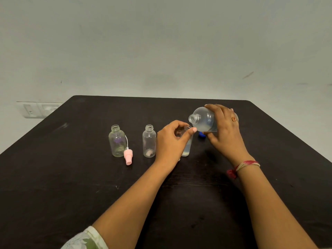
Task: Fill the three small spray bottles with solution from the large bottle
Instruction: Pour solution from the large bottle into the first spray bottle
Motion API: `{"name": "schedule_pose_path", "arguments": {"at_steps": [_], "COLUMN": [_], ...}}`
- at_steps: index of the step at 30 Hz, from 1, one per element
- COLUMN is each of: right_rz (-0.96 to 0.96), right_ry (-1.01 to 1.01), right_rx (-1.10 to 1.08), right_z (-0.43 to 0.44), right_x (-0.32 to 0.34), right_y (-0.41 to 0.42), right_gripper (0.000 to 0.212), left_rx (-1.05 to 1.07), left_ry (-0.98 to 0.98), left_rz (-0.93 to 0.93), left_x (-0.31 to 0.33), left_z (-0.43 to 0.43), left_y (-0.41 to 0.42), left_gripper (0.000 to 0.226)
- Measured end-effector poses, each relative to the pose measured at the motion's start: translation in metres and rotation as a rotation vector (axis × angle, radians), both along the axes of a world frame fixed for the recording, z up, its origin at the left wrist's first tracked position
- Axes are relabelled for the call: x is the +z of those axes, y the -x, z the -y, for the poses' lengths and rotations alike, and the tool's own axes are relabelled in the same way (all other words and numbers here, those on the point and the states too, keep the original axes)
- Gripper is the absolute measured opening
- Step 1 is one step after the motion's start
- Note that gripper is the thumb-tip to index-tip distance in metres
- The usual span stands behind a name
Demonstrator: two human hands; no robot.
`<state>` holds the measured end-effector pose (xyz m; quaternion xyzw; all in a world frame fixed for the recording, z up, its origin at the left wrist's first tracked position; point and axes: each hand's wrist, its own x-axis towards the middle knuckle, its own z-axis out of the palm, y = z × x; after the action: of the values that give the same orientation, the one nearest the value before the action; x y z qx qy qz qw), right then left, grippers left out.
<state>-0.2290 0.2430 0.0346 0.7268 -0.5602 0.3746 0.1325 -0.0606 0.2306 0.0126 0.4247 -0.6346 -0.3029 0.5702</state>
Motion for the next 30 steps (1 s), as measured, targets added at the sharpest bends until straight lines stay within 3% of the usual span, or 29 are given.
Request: {"name": "schedule_pose_path", "arguments": {"at_steps": [30], "right_rz": [-0.158], "right_ry": [0.063], "right_rx": [-0.049], "right_z": [-0.0003], "right_x": [0.0058], "right_y": [0.002], "right_gripper": [0.074], "left_rx": [0.01], "left_ry": [0.049], "left_rz": [0.039], "left_x": [-0.0005], "left_z": [-0.0005], "left_y": [-0.0001], "left_gripper": [0.02]}}
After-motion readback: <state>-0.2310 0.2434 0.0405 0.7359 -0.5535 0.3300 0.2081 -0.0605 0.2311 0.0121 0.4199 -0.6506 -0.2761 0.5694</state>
